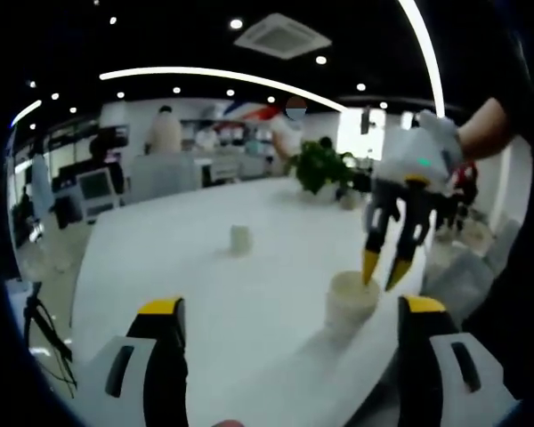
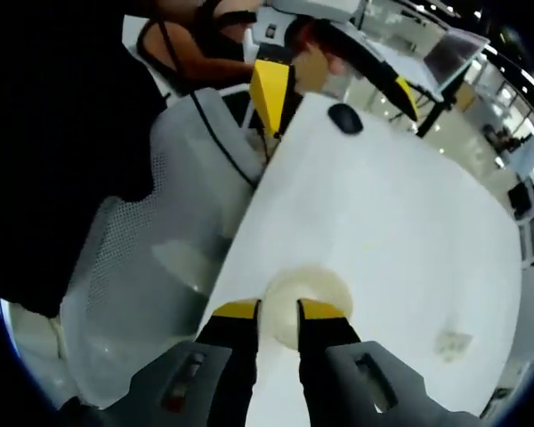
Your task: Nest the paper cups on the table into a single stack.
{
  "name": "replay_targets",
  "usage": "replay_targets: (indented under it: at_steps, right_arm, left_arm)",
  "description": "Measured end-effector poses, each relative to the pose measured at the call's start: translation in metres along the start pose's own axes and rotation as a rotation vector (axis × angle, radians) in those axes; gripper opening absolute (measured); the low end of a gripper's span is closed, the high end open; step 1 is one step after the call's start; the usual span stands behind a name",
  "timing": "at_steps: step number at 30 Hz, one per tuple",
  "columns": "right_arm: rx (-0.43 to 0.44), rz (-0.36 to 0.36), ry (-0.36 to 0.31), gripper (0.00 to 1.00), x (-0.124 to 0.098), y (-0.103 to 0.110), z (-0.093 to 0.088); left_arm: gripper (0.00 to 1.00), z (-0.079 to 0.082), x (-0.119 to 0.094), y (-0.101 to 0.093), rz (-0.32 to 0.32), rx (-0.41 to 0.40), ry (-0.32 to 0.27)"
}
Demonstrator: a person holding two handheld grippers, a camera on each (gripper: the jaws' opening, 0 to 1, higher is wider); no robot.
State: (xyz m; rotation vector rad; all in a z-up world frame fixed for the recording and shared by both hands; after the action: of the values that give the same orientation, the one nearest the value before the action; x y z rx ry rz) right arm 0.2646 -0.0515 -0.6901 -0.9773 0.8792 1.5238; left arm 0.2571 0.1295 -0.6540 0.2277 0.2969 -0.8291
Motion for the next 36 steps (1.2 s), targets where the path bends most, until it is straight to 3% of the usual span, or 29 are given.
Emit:
replay_targets:
  at_steps: [19,31,36]
  right_arm:
    - [0.064,-0.052,-0.066,0.2,-0.003,0.007,-0.003]
    - [0.161,-0.093,-0.162,0.29,0.001,0.011,-0.004]
    - [0.217,-0.115,-0.225,0.32,-0.001,0.013,-0.006]
  left_arm:
    - [0.97,-0.003,0.0,0.013,0.004,-0.012,0.009]
    - [0.97,-0.001,-0.004,0.025,0.004,0.007,0.019]
    - [0.97,0.001,-0.004,0.027,0.015,-0.032,-0.004]
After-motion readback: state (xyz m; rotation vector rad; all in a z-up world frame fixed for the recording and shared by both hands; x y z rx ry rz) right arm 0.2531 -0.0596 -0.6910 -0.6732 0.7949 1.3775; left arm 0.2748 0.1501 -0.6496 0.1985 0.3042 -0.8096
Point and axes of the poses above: the point that each gripper's makers call its tool centre point, and the gripper's own axes: x roughly forward along the fingers, y roughly to its left, z roughly out of its top, the point moved 6 cm from there along -x, roughly backward along the fingers, and after that the axes turned 10 degrees about x, right-handed, at the moved point
